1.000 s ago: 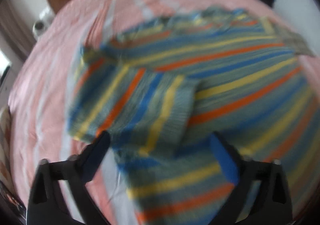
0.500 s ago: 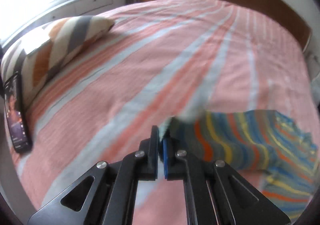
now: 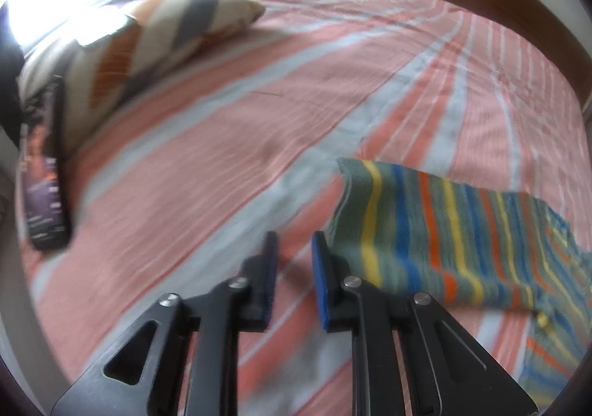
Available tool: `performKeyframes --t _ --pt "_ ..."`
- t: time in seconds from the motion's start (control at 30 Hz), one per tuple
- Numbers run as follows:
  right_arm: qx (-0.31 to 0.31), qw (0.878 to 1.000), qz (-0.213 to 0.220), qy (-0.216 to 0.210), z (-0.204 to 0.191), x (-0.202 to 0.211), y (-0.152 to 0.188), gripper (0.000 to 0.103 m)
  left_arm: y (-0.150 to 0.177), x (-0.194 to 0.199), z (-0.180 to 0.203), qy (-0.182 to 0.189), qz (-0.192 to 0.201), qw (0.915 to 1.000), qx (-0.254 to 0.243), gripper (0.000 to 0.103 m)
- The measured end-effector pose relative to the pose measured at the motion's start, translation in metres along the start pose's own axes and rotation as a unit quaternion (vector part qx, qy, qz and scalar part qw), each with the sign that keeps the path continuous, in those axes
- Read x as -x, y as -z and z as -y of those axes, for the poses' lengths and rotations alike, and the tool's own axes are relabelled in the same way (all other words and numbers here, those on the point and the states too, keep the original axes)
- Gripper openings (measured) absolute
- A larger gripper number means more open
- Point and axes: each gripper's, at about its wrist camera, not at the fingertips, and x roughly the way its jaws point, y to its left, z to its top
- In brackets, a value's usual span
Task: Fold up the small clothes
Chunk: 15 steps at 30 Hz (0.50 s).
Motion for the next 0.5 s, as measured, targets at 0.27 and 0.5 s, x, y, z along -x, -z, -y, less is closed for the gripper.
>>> performKeyframes --t 0.27,0.5 --pt "0.055 0.979 -0.115 -0.162 -0.02 0.054 -0.017 0.062 0.147 0.113 0.029 0.217 -0.107 0.951 -0.192 0.079" --pt "0.057 0.948 -0.225 -0.219 -0.056 0.044 0.027 0.061 0.225 0.109 0.052 0.216 -0.151 0.9388 -0.222 0.079"
